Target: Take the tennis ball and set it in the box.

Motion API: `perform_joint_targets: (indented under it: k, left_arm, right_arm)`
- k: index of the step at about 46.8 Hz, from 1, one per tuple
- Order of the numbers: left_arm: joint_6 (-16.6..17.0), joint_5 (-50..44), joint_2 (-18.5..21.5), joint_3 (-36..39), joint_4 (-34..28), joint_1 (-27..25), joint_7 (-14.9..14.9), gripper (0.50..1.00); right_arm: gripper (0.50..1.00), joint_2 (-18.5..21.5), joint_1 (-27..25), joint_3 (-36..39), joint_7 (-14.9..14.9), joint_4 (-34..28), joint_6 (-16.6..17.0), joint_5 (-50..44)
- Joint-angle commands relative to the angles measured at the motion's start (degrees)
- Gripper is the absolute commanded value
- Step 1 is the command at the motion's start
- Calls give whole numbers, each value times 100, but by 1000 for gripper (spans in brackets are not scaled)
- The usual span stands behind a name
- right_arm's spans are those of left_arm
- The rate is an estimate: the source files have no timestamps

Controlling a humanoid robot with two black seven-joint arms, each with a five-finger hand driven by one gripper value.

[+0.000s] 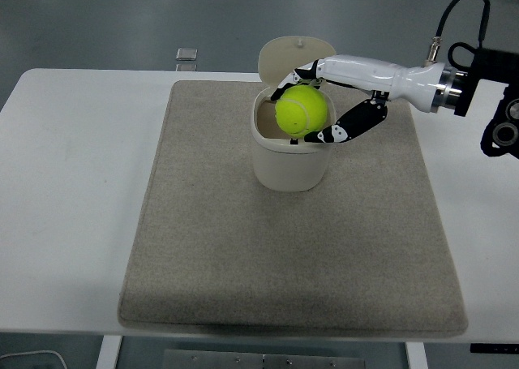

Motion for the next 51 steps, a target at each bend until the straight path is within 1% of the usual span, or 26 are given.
perform_joint_targets:
  k: [1, 6, 8, 10, 11, 16, 21, 24, 29, 32, 34, 45, 49, 51]
  left_arm:
    - [0, -1, 0, 0, 0, 0, -1, 992]
    - [0, -1, 0, 0, 0, 0, -1, 992]
    - [0, -1, 0, 0, 0, 0, -1, 992]
    - [0, -1, 0, 0, 0, 0, -1, 992]
    - [0, -1, 0, 0, 0, 0, -1, 992]
    - [0, -1, 0, 0, 0, 0, -1, 992]
    - [0, -1, 0, 0, 0, 0, -1, 992]
    - [0, -1, 0, 0, 0, 0, -1, 992]
    - [0, -1, 0, 0, 0, 0, -1, 992]
    - [0, 8, 0, 0, 0, 0, -1, 992]
    - [0, -1, 0, 0, 0, 0, -1, 992]
    - [0, -1, 0, 0, 0, 0, -1, 992]
    - [0, -1, 0, 0, 0, 0, 8, 992]
    - [0, -1, 0, 0, 0, 0, -1, 992]
  right_arm:
    - [500, 30, -34, -22, -79, -71, -27, 11]
    - [502, 22, -43, -22, -193, -89, -45, 29]
    - [531, 30, -43, -22, -272, -89, -54, 37]
    - [549, 30, -51, -22, -343, -89, -89, 37]
    - [570, 30, -51, -31, -378, -89, -106, 37]
    - [617, 74, -104, -39, -501, -89, -159, 37]
    - [733, 83, -130, -31, -519, -89, -203, 37]
    - [768, 83, -157, -31, -519, -89, -221, 37]
    - [850, 65, -166, -31, -519, -89, -265, 37]
    - [872, 57, -174, -31, -510, -89, -265, 37]
    - [903, 57, -174, -31, -510, -80, -265, 37]
    - [913, 48, -210, -31, -510, -80, -247, 37]
    - [913, -5, -210, 4, -484, -54, -195, 72]
    - [913, -40, -210, 31, -484, -27, -124, 256]
